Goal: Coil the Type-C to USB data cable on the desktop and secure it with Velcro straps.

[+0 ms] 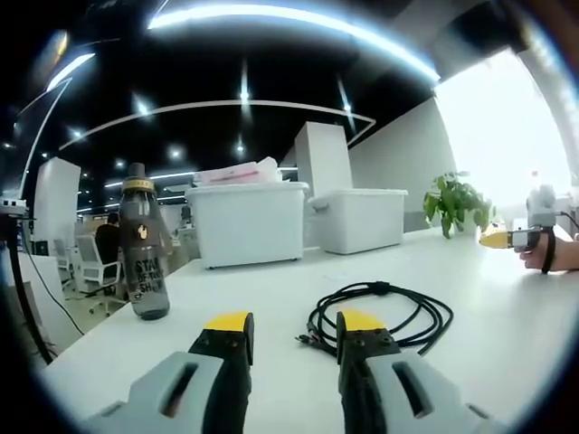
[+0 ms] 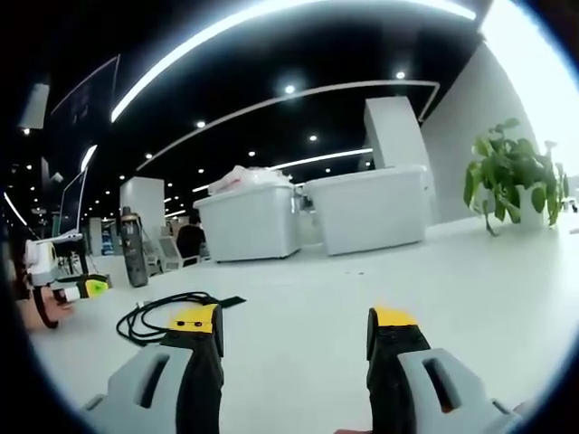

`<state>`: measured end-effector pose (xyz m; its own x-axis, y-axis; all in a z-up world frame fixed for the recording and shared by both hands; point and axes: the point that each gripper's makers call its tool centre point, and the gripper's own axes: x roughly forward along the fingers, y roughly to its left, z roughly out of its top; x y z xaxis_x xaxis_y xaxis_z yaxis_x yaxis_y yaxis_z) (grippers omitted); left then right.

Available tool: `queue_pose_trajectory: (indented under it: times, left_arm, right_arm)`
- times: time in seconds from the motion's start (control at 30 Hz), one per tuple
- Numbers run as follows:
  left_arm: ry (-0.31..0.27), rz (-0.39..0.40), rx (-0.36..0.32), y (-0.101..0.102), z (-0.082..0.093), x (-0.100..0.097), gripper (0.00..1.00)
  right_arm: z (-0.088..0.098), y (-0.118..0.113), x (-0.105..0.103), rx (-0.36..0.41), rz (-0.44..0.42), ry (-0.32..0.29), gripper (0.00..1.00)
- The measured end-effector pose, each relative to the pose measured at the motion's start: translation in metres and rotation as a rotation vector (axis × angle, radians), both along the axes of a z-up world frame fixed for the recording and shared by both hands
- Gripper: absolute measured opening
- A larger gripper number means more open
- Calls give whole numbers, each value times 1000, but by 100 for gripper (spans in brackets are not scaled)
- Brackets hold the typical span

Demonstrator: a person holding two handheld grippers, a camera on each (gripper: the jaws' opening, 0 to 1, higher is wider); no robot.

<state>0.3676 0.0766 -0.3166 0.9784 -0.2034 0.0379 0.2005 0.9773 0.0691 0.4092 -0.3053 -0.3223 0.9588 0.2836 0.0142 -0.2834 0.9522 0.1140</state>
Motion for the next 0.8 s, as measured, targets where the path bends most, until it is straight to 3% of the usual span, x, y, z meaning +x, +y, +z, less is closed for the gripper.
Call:
queue_pose_trajectory:
  times: [0.3,0.67,0.8]
  left_arm:
    - [-10,40,40,11,2,5,40]
    - [-10,84,44,23,0,5,40]
    - [-5,82,6,24,-1,4,40]
  right_arm:
    - [1,6,-4,-12,6,-10,64]
    - [7,-7,-4,-40,-61,-44,64]
    - [9,-8,-4,-41,-65,-50,64]
